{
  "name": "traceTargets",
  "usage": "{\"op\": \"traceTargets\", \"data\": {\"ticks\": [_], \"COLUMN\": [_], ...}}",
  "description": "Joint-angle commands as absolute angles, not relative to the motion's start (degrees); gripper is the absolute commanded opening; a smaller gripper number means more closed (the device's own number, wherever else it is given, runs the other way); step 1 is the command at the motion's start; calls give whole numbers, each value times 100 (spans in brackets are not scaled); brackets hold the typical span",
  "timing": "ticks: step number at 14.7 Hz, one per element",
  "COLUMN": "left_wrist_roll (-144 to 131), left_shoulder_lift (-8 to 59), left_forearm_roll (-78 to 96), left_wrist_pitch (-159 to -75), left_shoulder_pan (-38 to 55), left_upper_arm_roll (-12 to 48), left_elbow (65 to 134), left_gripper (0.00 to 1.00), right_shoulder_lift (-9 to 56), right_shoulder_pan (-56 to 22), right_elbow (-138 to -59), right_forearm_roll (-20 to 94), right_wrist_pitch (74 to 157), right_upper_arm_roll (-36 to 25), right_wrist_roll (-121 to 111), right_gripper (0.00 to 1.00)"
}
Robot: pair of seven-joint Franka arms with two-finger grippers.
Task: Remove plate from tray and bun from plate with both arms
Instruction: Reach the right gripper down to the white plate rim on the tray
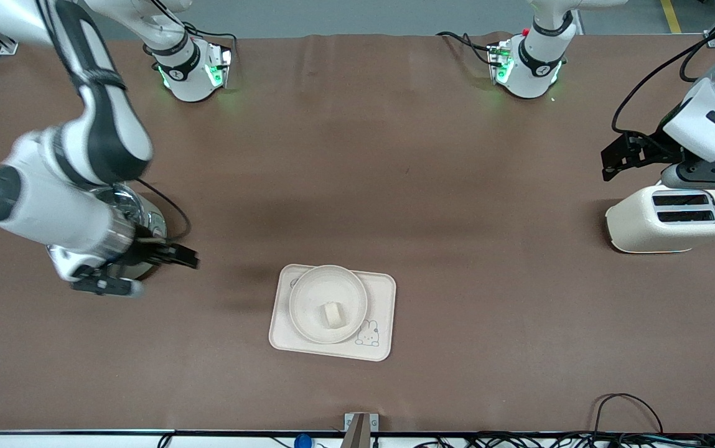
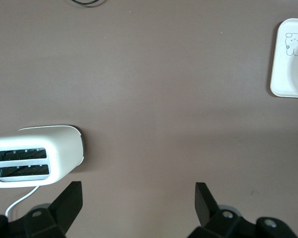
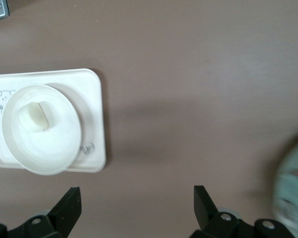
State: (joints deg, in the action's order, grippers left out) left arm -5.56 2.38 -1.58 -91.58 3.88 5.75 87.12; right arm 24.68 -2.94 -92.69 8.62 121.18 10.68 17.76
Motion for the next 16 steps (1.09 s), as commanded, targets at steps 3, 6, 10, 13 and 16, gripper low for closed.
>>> {"op": "traceTargets", "data": {"ticks": [3,6,10,13,16], "left_wrist_roll": [-562,-571,-563,-510,-519], "left_shoulder_lift": [264,264,264,264,264], "left_forearm_roll": [-264,-264,-264,-264,-264], "left_wrist_pitch": [-9044,-9035,-9035,-9035,-9035], "left_shoulder_pan": [378,378,369,369,378], "left_upper_arm_roll": [606,606,606,606,606], "left_elbow": [8613,8613,8622,8613,8613], "left_gripper": [100,100,100,100,100], "right_shoulder_lift": [3592,4147,4526,4702,4833], "right_shoulder_pan": [-421,-755,-1071,-1134,-1142], "right_elbow": [-8957,-8720,-8534,-8464,-8376], "right_forearm_roll": [844,791,739,125,97], "right_wrist_pitch": [13419,13867,13983,14045,14089], "right_upper_arm_roll": [1573,1573,1565,1564,1564], "right_wrist_roll": [2689,2751,2899,2997,3093], "right_gripper": [100,100,100,77,53]}}
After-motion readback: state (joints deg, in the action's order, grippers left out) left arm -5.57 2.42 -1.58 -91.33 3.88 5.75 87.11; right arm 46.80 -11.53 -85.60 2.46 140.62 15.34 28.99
